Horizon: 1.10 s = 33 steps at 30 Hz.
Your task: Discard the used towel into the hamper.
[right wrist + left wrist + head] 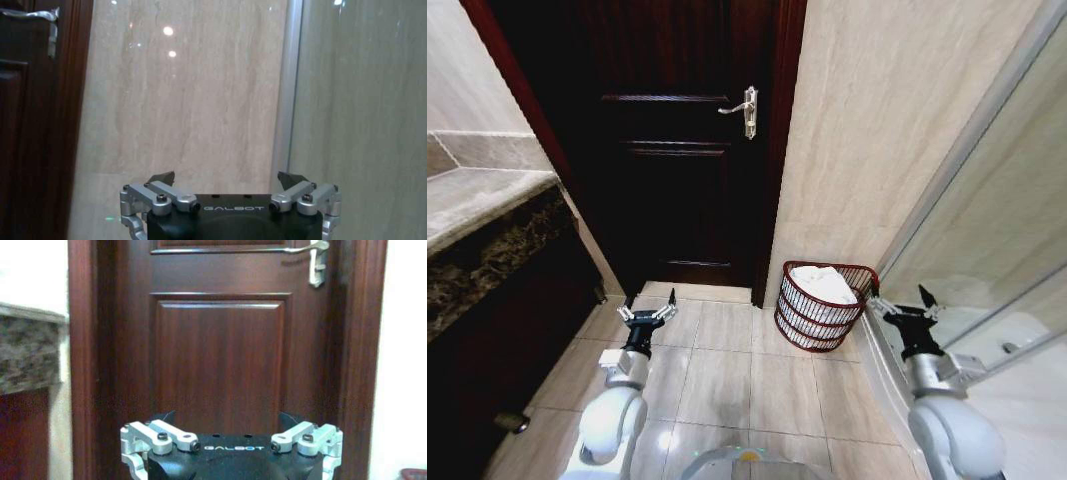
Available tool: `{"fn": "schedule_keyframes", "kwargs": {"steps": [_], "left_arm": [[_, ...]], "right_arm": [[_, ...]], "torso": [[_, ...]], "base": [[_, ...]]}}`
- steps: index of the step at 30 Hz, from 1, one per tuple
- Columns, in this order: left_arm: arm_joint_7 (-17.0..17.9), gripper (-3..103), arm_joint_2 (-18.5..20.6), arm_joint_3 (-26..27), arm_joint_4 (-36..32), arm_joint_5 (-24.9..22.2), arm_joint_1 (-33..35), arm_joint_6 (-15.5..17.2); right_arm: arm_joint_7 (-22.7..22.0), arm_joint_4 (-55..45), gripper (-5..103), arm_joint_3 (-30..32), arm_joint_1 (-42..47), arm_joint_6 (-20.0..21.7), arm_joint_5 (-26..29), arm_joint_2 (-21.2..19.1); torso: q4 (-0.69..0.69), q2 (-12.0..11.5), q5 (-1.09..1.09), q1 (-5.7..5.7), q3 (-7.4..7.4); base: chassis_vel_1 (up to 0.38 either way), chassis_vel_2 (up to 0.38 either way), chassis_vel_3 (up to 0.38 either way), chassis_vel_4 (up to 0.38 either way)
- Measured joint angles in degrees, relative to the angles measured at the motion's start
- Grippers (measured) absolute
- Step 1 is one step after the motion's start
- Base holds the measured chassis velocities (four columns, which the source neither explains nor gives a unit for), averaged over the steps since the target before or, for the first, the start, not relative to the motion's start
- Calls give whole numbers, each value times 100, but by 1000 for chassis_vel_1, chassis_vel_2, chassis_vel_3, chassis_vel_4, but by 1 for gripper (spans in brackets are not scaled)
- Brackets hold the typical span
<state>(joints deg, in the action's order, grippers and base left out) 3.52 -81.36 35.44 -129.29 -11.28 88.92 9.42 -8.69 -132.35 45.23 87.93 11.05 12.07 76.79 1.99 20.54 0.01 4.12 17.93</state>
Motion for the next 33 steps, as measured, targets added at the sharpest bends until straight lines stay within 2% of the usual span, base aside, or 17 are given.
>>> {"fn": "schedule_keyframes", "kwargs": {"steps": [3, 6, 7, 8, 12, 14, 23, 26, 33], "left_arm": [[-66, 100, 160, -61, -21, -156, -101, 137], [-69, 100, 194, -57, -13, -98, -123, 121], [-40, 100, 182, -52, -27, -37, -105, 97], [-40, 100, 182, -52, -27, -37, -105, 97], [122, 100, 54, -30, -77, 349, -82, -136], [148, 100, 34, -36, -118, 403, -87, -200], [233, 100, -33, 6, -170, 503, 3, -444], [243, 100, 9, 74, -6, 656, -3, -641], [257, 100, -13, 82, 303, 654, 11, -761]], "right_arm": [[64, -41, 100, 133, 24, 55, 14, -11], [152, -224, 100, 312, 189, 222, 397, -63], [254, -347, 100, 440, 348, 358, 696, -94], [254, -347, 100, 440, 348, 358, 696, -94], [496, -485, 100, 605, 726, 411, 1196, -83], [514, -479, 100, 580, 764, 395, 1212, -26], [522, -649, 100, 163, 868, 255, 733, 409], [520, -739, 100, -91, 999, 161, 496, 587], [607, -615, 100, -208, 1049, -106, 231, 702]], "torso": [[-1, 95, -1, 33, 63], [-1, 160, -2, 52, 107], [-1, 201, -2, 65, 135], [-1, 201, -2, 65, 135], [-1, 312, -2, 110, 199], [-1, 357, -1, 129, 226], [-1, 545, -2, 206, 337], [0, 651, -3, 241, 407], [-1, 791, -2, 298, 491]], "base": [[0, 0, 0, 0], [0, 0, 0, 0], [0, 0, 0, 0], [0, 0, 0, 0], [0, 0, 0, 0], [0, 0, 0, 0], [0, 0, 0, 0], [0, 0, 0, 0], [0, 0, 0, 0]]}}
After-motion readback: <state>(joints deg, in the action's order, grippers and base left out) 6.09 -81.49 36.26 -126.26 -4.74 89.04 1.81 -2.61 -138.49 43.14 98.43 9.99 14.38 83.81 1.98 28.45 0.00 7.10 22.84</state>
